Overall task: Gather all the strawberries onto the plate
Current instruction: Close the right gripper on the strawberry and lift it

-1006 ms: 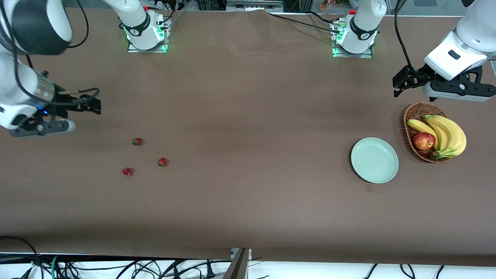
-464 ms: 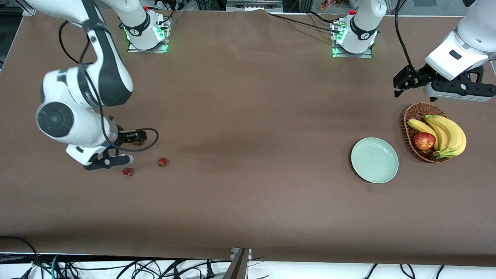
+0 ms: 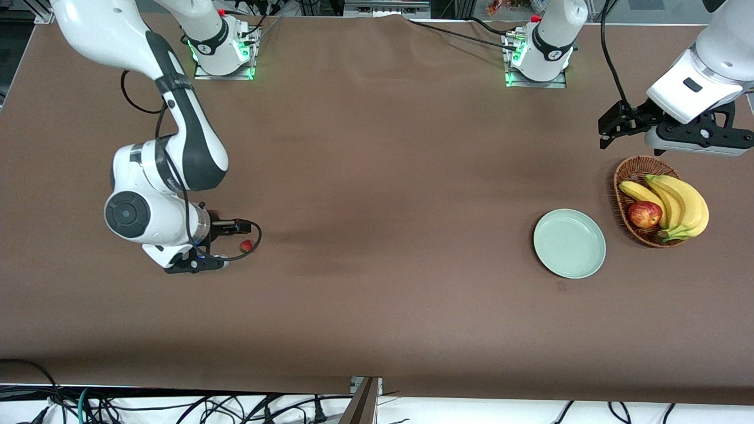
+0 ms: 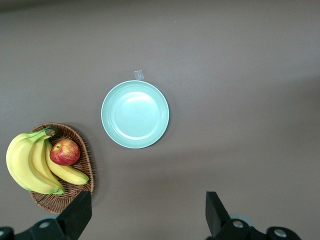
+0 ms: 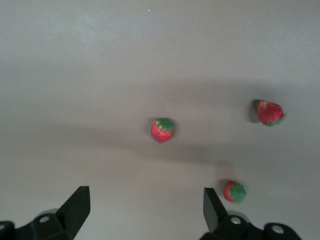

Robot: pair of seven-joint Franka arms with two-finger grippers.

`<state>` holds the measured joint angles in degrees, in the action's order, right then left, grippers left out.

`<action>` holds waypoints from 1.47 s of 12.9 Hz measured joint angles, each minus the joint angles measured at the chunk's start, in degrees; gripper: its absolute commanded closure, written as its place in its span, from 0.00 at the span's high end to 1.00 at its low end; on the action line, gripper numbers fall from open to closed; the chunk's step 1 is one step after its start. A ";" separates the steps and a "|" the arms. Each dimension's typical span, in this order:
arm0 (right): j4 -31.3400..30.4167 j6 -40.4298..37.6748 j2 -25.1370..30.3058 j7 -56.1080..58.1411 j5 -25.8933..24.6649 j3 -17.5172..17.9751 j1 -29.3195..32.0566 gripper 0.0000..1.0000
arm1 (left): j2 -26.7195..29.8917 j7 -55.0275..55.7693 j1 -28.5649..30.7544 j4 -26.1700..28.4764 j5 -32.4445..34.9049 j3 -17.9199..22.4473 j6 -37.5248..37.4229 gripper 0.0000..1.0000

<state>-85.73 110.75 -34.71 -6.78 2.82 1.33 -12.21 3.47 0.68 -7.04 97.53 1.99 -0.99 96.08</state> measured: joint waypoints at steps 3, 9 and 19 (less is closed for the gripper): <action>-1.09 4.63 -3.51 -0.06 0.04 -0.05 0.05 1.00 | -0.05 0.00 0.00 -0.06 0.00 0.00 0.00 1.00; -5.71 15.29 -6.24 -0.07 0.05 -0.04 -0.06 1.00 | -0.05 0.00 0.00 -0.07 0.00 0.00 0.00 1.00; -9.53 20.53 -6.54 -0.08 0.06 0.00 -0.40 0.27 | -0.06 0.00 0.00 -0.08 0.00 0.00 0.00 1.00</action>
<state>-95.25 131.29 -41.25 -6.86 2.87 1.32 -12.62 3.41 0.68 -7.04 97.45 1.99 -0.99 96.08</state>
